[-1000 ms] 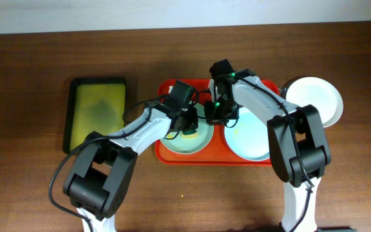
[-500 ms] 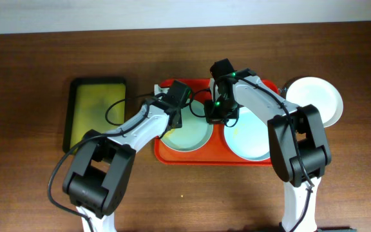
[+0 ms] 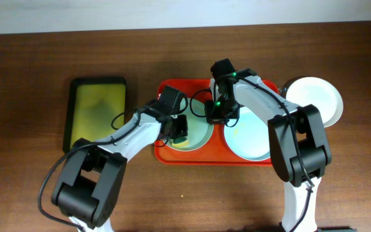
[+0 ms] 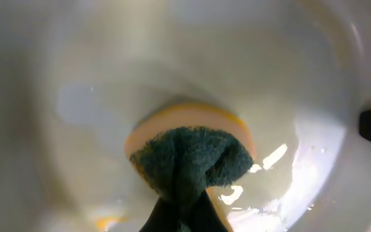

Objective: Clean dirty plates on tray and stack at the side

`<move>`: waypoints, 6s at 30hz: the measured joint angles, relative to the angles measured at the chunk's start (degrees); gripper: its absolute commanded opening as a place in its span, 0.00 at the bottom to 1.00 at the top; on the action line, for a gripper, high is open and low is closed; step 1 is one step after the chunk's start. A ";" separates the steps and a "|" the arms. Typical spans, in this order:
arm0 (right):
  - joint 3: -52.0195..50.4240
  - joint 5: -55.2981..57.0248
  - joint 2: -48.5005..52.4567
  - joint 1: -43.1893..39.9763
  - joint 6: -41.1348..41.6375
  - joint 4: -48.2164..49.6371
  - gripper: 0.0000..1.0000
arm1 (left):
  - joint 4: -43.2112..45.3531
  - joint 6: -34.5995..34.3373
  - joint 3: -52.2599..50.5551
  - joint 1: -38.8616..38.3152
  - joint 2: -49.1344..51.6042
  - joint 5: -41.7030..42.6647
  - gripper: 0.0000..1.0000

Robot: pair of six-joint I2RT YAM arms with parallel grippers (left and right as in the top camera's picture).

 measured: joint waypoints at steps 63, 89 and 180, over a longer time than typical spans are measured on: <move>11.89 57.42 -16.79 14.45 3.17 -15.78 0.04 | -15.80 0.20 -1.16 27.65 -22.14 -14.40 0.00; -6.99 11.56 -15.91 -50.36 0.07 11.34 0.09 | -15.96 0.22 -1.16 27.65 -22.14 -13.99 0.00; -34.49 6.01 -24.87 -9.84 8.28 22.12 0.04 | -13.51 5.20 -1.16 25.92 -21.53 -4.55 0.00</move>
